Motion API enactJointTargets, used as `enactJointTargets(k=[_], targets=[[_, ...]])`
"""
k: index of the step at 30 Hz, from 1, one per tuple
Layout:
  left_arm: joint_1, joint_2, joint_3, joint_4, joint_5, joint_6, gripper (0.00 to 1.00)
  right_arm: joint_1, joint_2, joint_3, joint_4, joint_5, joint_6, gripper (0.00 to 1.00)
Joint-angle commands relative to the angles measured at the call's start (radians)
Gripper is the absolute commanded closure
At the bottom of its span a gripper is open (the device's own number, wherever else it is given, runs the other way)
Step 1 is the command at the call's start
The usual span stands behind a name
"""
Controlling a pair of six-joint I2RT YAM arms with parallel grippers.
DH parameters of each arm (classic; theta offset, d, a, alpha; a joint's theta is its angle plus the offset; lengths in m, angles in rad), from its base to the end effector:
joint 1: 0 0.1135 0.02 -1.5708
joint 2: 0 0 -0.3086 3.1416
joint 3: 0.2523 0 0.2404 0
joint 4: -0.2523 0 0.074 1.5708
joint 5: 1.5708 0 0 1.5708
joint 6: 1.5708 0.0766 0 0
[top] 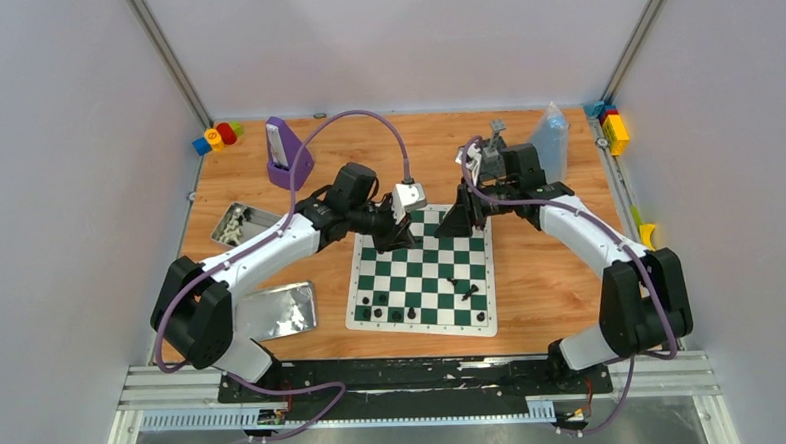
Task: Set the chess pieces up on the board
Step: Pick up the chess piece from the chessboard.
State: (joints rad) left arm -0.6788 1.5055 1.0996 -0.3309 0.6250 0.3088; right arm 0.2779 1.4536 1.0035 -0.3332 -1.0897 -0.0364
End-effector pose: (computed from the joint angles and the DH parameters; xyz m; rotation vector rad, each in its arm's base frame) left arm 0.2351 -0.2473 0.2932 1.3673 1.8519 -0.9094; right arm 0.2672 0.1468 0.2955 -0.8632 2.0202 1.3883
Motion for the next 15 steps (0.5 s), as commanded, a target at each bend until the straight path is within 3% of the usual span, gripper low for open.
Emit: enactJointTargets(k=[1, 15], targets=[[-0.001, -0.022, 0.015, 0.069, 0.084, -0.089, 0.92, 0.038, 0.031, 0.049, 0.055, -0.082, 0.023, 0.50], [-0.001, -0.011, 0.012, 0.080, 0.107, -0.099, 0.92, 0.105, 0.104, 0.086, 0.047, -0.117, 0.018, 0.61]])
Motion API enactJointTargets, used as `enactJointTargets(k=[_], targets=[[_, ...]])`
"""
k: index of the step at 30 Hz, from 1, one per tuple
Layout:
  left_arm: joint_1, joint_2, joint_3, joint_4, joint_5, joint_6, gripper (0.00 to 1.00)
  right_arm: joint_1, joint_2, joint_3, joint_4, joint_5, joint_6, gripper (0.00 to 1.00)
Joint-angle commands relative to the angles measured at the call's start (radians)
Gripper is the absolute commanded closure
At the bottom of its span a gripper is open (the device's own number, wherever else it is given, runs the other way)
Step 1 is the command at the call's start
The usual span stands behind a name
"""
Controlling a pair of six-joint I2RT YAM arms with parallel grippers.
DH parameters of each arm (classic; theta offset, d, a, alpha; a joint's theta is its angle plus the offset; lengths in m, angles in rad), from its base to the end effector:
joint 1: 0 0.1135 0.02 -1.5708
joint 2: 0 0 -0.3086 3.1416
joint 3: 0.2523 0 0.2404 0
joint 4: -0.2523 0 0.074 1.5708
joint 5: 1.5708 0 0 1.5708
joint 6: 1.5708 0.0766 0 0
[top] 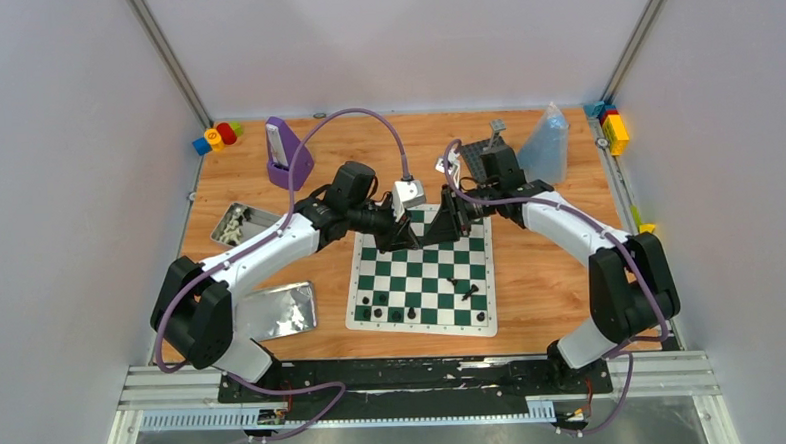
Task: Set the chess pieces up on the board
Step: Pick up the chess piece from the chessboard.
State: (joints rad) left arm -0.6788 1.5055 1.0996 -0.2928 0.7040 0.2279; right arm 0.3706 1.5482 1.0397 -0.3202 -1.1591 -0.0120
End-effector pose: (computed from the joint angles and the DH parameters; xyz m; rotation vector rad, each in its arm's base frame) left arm 0.2326 -0.2513 0.2995 1.3258 1.8459 -1.0353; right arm 0.2694 0.1800 0.2840 -0.9555 2.0263 1.5488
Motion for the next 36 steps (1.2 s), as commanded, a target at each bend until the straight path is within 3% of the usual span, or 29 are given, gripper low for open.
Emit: enactJointTargets(k=[1, 4, 14, 36], targets=[[-0.001, -0.011, 0.012, 0.041, 0.028, -0.019, 0.92, 0.014, 0.014, 0.052, 0.033, -0.049, -0.006, 0.64], [-0.002, -0.010, 0.014, 0.041, 0.028, -0.022, 0.92, 0.016, 0.020, 0.057, 0.029, -0.055, -0.007, 0.69], [-0.001, -0.012, 0.007, 0.048, 0.022, -0.025, 0.92, 0.021, 0.030, 0.048, 0.014, -0.051, -0.022, 0.68], [-0.001, -0.024, -0.005, 0.058, 0.018, -0.034, 0.92, 0.021, 0.052, 0.055, -0.018, -0.030, -0.052, 0.81]])
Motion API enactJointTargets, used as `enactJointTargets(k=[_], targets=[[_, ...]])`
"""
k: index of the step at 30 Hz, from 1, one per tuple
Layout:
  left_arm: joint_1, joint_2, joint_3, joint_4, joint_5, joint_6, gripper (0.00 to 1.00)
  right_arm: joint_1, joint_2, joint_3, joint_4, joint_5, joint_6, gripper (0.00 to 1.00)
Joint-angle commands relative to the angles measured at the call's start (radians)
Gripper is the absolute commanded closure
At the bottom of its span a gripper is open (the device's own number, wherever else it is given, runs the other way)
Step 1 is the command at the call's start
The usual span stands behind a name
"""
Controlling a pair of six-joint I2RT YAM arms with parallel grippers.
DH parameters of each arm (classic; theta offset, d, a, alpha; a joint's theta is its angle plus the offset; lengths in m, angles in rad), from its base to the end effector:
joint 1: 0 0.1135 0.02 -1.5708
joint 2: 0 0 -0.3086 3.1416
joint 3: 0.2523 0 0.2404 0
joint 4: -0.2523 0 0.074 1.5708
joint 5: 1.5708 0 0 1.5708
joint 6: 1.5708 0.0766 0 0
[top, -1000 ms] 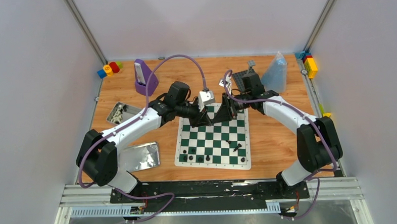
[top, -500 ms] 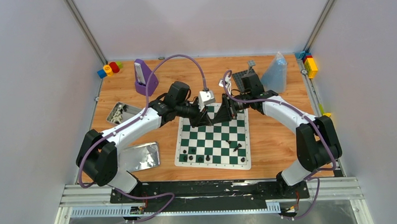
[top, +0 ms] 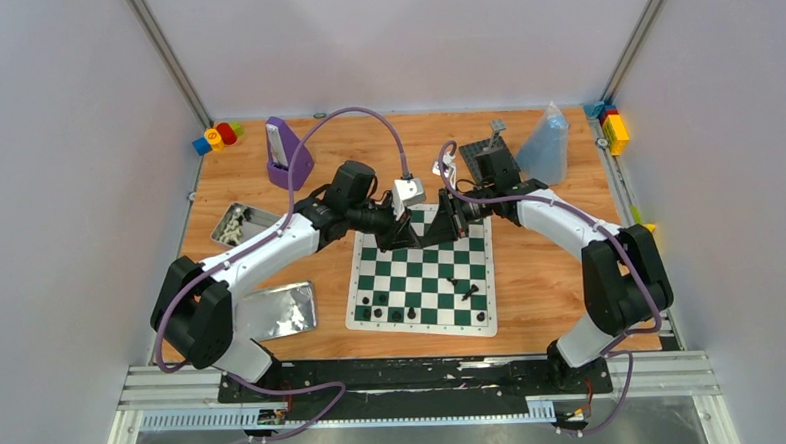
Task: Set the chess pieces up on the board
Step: Pick up the chess piece from the chessboard.
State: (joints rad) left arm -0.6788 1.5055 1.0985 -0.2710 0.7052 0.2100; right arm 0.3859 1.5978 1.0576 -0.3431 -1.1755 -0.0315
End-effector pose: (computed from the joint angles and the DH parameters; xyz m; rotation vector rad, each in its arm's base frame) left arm 0.2338 -0.2524 0.3014 1.3092 1.8388 -1.0428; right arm 0.2740 0.1876 0.2737 -0.9732 2.0520 1.5883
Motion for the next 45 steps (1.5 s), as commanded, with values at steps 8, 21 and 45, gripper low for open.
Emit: enactJointTargets(k=[8, 21, 45], targets=[[-0.001, -0.016, -0.014, 0.036, 0.025, -0.012, 0.92, 0.003, -0.009, 0.048, -0.003, -0.009, -0.036, 0.77], [-0.001, -0.014, -0.016, 0.027, 0.029, 0.000, 0.84, -0.004, -0.006, 0.060, -0.024, 0.002, -0.051, 0.97], [0.252, -0.335, -0.037, -0.287, -0.277, 0.160, 0.07, 0.234, -0.045, 0.081, -0.374, 0.697, -0.388, 0.99]])
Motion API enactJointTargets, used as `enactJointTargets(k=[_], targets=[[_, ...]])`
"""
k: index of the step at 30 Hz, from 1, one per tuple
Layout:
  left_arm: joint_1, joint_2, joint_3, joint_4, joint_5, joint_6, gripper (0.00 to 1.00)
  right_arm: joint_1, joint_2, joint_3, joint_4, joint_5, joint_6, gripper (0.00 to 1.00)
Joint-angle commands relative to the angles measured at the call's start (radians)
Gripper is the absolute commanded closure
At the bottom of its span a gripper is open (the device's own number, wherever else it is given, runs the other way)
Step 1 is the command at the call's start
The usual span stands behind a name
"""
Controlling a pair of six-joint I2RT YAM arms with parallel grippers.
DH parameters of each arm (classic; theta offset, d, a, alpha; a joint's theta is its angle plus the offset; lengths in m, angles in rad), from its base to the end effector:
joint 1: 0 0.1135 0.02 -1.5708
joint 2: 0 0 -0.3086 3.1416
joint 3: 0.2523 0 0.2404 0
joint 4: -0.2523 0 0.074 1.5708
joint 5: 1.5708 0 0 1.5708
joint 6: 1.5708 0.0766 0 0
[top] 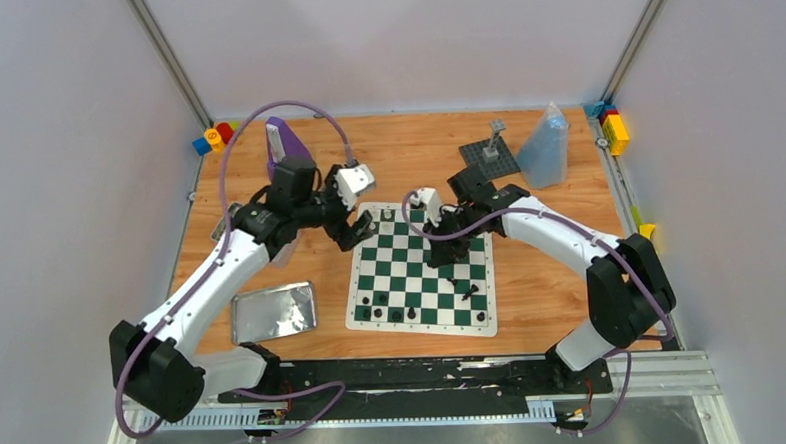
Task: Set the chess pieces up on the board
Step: Pick up the chess piece from the chessboard, then place the chess piece on the chessboard.
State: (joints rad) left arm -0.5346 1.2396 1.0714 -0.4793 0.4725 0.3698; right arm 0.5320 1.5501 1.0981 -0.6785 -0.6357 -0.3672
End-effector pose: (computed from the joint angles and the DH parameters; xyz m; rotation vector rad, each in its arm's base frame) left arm 0.2168 -0.1689 0.3397 1.1915 1.8531 -0.6144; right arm 0.2415 0.1949 0.2516 -1.3109 2.2733 0.9063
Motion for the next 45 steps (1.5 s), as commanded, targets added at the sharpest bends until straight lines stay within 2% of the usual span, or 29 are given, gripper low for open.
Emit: enactJointTargets(k=[1, 13, 15, 29, 45], targets=[[0.132, -0.079, -0.011, -0.087, -0.045, -0.005, 0.07, 0.115, 0.022, 0.057, -0.049, 0.181, -0.056, 0.99], [0.593, -0.182, -0.018, -0.103, -0.019, -0.124, 0.03, 0.338, 0.307, 0.329, -0.201, 0.370, -0.088, 0.97], [0.634, -0.183, -0.012, -0.101, -0.022, -0.140, 0.02, 0.366, 0.343, 0.361, -0.222, 0.390, -0.094, 0.97], [0.666, -0.191, -0.034, -0.085, -0.014, -0.154, 0.01, 0.489, 0.454, 0.457, -0.294, 0.496, -0.115, 0.93], [0.665, -0.203, -0.045, -0.081, 0.002, -0.150, 0.01, 0.516, 0.499, 0.490, -0.303, 0.508, -0.119, 0.93]])
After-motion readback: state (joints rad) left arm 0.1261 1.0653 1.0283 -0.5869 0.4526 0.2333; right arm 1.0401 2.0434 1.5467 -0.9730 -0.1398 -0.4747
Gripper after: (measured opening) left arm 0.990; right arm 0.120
